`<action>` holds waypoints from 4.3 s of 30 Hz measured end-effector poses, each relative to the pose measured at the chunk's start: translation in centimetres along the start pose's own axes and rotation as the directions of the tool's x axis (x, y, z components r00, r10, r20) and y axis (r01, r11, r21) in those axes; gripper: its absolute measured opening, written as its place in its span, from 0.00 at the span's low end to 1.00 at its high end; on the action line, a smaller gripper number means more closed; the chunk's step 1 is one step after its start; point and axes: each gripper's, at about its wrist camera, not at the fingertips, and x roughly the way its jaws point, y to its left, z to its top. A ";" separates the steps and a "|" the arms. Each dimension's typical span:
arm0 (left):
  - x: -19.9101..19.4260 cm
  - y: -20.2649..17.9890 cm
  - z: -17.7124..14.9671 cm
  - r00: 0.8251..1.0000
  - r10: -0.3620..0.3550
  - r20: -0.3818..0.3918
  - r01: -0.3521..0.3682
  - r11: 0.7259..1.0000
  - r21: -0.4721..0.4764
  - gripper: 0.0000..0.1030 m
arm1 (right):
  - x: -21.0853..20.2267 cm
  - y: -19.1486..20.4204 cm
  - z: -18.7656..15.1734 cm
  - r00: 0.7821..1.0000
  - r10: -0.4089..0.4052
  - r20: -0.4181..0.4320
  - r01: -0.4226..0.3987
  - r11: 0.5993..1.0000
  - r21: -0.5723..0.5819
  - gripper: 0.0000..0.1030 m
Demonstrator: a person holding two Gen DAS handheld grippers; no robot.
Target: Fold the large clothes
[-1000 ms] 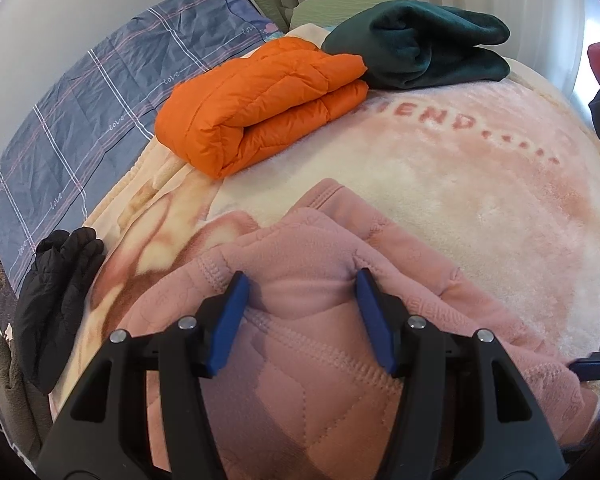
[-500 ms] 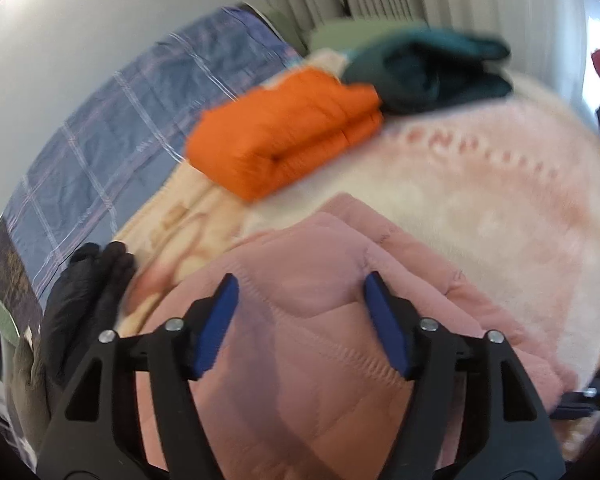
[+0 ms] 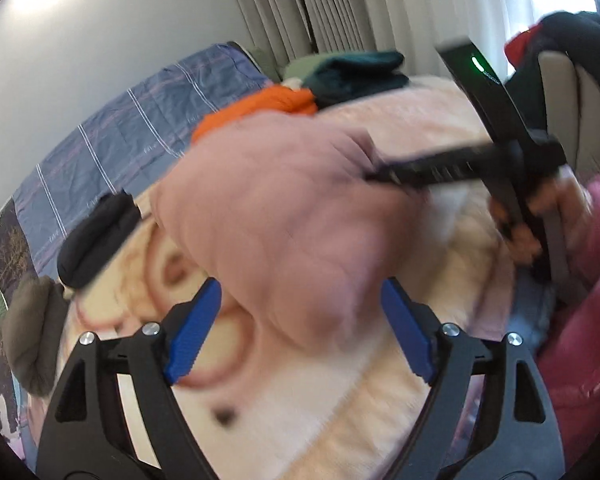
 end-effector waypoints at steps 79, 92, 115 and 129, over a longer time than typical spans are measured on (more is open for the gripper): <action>16.8 6.9 12.3 0.997 0.020 -0.070 -0.034 0.978 -0.205 0.54 | -4.9 -5.9 -0.5 0.996 0.068 0.053 -0.079 0.964 0.253 0.60; 16.5 7.0 12.1 0.997 0.040 -0.062 -0.052 0.980 -0.193 0.54 | -2.5 -7.6 -1.7 0.973 0.227 -0.047 -0.187 0.890 0.415 0.77; 16.5 7.0 12.1 0.997 0.040 -0.060 -0.051 0.979 -0.197 0.54 | 2.2 -6.1 0.3 0.972 0.192 -0.137 -0.103 0.868 0.486 0.90; 16.5 6.7 12.4 0.998 0.045 -0.051 -0.054 0.977 -0.205 0.54 | 2.5 -5.3 -0.2 0.981 0.149 -0.121 -0.084 0.901 0.427 0.81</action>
